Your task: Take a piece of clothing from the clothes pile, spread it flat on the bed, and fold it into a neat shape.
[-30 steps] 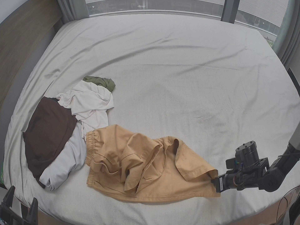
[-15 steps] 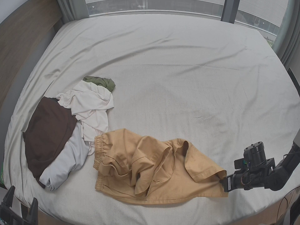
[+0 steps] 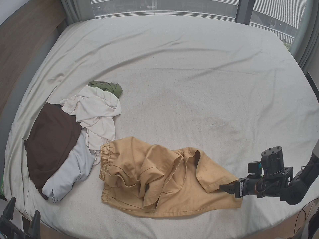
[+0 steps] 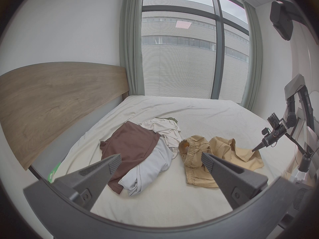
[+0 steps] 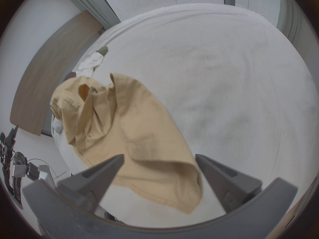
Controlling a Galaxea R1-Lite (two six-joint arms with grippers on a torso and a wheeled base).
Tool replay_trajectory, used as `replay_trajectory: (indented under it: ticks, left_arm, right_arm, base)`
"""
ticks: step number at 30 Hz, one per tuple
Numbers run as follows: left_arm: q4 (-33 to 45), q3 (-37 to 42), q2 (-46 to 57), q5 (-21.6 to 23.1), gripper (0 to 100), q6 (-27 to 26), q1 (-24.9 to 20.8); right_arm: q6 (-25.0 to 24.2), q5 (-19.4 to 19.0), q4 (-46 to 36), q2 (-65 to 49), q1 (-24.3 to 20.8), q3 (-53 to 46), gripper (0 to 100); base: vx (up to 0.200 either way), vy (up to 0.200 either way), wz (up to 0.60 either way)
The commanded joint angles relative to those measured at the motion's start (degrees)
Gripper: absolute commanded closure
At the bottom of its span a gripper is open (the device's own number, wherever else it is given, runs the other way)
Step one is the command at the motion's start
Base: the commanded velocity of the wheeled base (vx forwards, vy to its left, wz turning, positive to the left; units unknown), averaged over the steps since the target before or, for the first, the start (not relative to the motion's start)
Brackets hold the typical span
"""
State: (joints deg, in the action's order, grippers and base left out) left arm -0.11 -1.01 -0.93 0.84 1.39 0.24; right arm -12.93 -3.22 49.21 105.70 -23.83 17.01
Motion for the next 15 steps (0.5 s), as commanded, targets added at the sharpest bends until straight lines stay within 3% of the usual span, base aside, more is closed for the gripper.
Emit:
replay_trajectory:
  ticks: [1,8,10,11,13,15]
  left_arm:
    - [0.0,1.0,0.9,0.4,0,-0.5,0.0]
    - [-0.1,1.0,0.9,1.4,0,-2.0,0.0]
    - [-0.1,1.0,0.9,1.4,0,-2.0,0.0]
    - [-0.4,1.0,0.9,1.4,0,-2.0,0.0]
    - [-1.5,0.0,0.9,1.5,0,-1.2,-0.1]
    - [-5.2,-8.3,-2.3,1.7,0,0.1,-0.7]
  right_arm:
    - [-0.9,-0.2,5.7,-6.9,-5.2,-1.9,0]
    - [-2.4,-2.8,17.6,-7.6,-14.6,-3.9,0]
    - [-2.7,-3.3,18.5,-6.9,-14.8,-3.7,0]
    - [-3.1,-6.2,22.4,-3.8,-14.7,-3.4,0]
    - [-3.2,-7.8,24.9,-2.3,-14.5,-3.4,0]
    - [-3.9,-9.8,30.1,0.9,-14.3,-4.0,0]
  base:
    - [0.0,0.0,0.0]
    - [0.0,0.0,0.0]
    - [0.0,0.0,0.0]
    - [0.0,0.0,0.0]
    - [0.0,0.0,0.0]
    - [0.0,0.0,0.0]
